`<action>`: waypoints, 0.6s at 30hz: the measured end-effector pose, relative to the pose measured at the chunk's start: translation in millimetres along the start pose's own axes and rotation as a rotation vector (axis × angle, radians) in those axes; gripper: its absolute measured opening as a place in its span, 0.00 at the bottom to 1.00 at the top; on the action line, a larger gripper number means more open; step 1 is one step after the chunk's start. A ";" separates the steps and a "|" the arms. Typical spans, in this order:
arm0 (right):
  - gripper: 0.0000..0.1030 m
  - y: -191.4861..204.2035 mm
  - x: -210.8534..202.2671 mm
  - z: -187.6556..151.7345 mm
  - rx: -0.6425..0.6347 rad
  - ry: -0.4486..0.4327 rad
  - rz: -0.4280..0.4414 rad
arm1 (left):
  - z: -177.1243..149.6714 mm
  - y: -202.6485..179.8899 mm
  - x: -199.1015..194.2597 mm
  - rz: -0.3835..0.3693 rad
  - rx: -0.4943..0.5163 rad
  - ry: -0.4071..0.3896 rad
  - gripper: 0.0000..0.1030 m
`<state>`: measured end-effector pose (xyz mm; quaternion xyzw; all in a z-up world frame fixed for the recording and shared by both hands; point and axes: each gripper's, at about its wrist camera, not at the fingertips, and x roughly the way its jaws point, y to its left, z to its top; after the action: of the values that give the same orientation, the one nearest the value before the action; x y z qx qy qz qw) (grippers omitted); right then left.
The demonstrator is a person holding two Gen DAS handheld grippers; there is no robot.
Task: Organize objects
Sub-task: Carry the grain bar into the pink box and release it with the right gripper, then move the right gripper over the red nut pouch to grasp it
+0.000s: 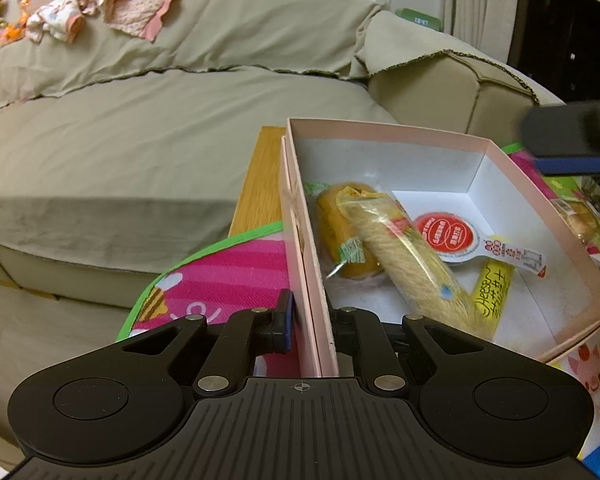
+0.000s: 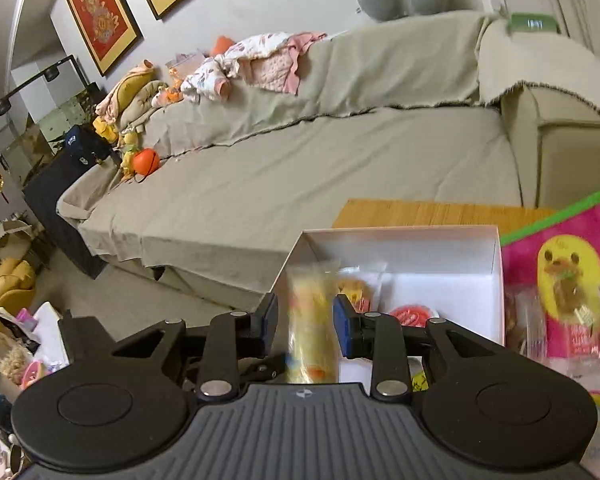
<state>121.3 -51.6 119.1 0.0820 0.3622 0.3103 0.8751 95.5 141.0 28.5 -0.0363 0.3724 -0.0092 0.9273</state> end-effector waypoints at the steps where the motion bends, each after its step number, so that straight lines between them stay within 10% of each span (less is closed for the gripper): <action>1: 0.29 -1.9 -4.7 -1.9 -0.003 -0.006 -0.009 | 0.2 -0.8 0.2 0.001 0.000 0.000 0.13; 18: 0.73 -142.4 -126.7 -88.8 0.022 -0.025 -0.581 | 0.0 -0.4 -0.5 -0.002 -0.001 0.000 0.13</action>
<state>60.3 -248.2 76.2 -0.0119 0.3629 0.0415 0.9308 95.1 140.7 28.9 -0.0369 0.3725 -0.0102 0.9272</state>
